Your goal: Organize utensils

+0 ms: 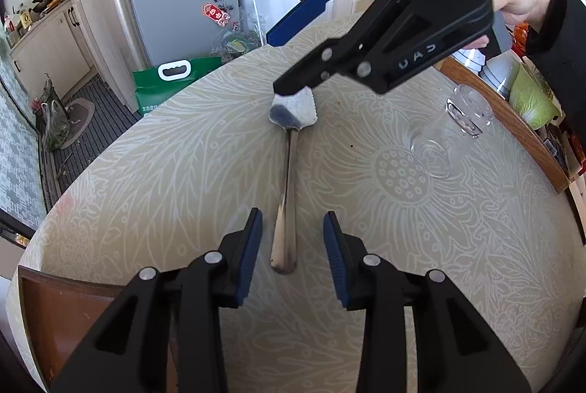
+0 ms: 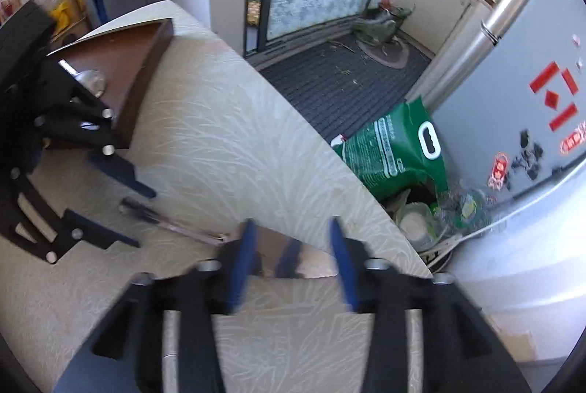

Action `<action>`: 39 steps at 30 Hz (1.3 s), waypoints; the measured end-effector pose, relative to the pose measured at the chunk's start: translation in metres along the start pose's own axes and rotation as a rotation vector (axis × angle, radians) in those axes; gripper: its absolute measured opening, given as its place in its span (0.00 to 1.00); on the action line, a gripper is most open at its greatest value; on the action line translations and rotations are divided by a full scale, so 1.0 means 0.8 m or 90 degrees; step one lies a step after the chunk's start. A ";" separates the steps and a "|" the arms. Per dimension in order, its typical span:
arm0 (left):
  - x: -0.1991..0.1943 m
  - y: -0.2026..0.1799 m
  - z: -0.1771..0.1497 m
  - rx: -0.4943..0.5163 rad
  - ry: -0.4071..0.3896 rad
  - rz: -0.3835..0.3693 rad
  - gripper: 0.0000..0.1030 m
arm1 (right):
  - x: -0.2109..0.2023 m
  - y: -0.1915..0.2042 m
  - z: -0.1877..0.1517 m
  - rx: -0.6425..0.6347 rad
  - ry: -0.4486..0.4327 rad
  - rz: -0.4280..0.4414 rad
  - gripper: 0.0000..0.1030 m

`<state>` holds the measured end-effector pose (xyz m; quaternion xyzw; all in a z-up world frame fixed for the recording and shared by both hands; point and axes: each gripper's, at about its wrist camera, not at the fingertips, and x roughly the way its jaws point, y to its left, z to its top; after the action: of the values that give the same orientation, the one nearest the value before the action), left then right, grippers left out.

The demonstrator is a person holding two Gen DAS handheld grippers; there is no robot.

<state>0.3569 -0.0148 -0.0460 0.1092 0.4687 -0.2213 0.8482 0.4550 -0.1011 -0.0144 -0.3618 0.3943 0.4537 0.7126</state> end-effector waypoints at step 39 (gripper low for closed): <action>0.005 -0.053 -0.007 0.023 -0.029 -0.001 0.32 | 0.013 0.022 -0.017 0.011 0.088 -0.008 0.57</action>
<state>0.3341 -0.0505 -0.0514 0.1193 0.4452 -0.2330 0.8563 0.4380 -0.1034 -0.0322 -0.3888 0.4442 0.4197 0.6895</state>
